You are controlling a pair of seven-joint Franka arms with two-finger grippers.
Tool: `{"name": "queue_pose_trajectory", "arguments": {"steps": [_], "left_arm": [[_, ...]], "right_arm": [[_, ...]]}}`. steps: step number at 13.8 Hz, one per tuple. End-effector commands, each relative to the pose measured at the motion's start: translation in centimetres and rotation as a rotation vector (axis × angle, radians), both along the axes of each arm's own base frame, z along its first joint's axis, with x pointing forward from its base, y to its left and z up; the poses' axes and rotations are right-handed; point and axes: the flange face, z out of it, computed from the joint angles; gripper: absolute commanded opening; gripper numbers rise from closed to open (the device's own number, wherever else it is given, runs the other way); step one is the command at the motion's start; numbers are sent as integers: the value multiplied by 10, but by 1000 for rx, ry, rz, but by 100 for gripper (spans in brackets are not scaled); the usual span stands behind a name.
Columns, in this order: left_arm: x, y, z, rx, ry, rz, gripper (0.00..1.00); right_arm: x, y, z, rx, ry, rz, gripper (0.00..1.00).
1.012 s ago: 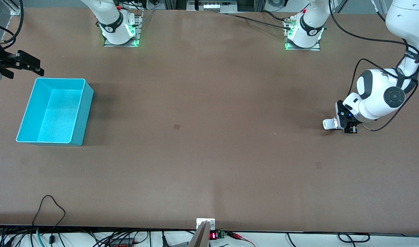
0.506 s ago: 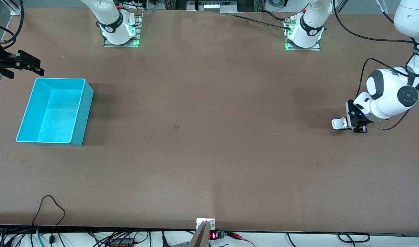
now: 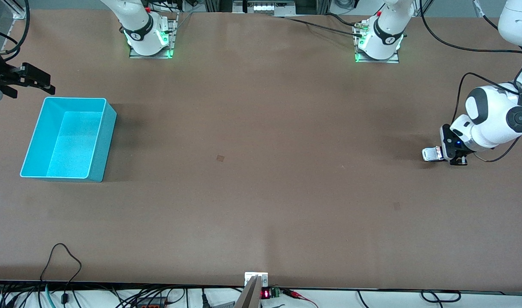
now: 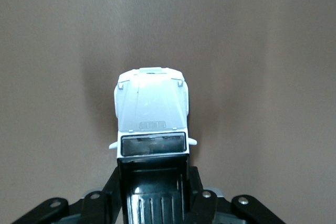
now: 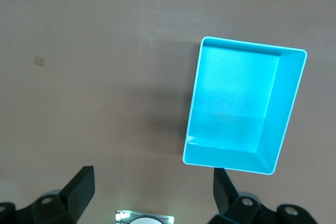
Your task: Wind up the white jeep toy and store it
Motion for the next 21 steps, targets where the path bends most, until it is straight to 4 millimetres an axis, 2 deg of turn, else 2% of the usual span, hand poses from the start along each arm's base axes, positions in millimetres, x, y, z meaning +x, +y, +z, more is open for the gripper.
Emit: {"name": "queue_pose_trajectory", "arguments": {"steps": [1,5,6,7,8,9,10,15,19,21], "left_arm": [[5,21,-26,17,16,-40,0],[5,29,-26,20,15,-52,0],[6,28,-24,22,13,-55,7],[8,25,-21,25,7,-61,30],[10,23,-15,29,0,-59,73],[14,19,-4,33,-11,-71,100],[18,15,11,42,-15,-80,100],[50,-55,97,47,39,-161,100],[62,-90,128,-16,-4,-140,100],[69,-119,146,-64,-40,-129,100]], "right_arm": [[-1,2,4,2,6,-8,100],[-1,2,5,2,6,-8,100],[-1,2,5,2,6,-8,100],[-1,2,4,2,7,-8,100],[-1,2,5,2,6,-8,100],[-1,2,4,2,7,-8,100],[-1,2,4,2,7,-8,100],[-1,1,4,2,7,-9,100],[-1,1,4,2,7,-9,100],[-1,1,4,2,7,-9,100]]}}
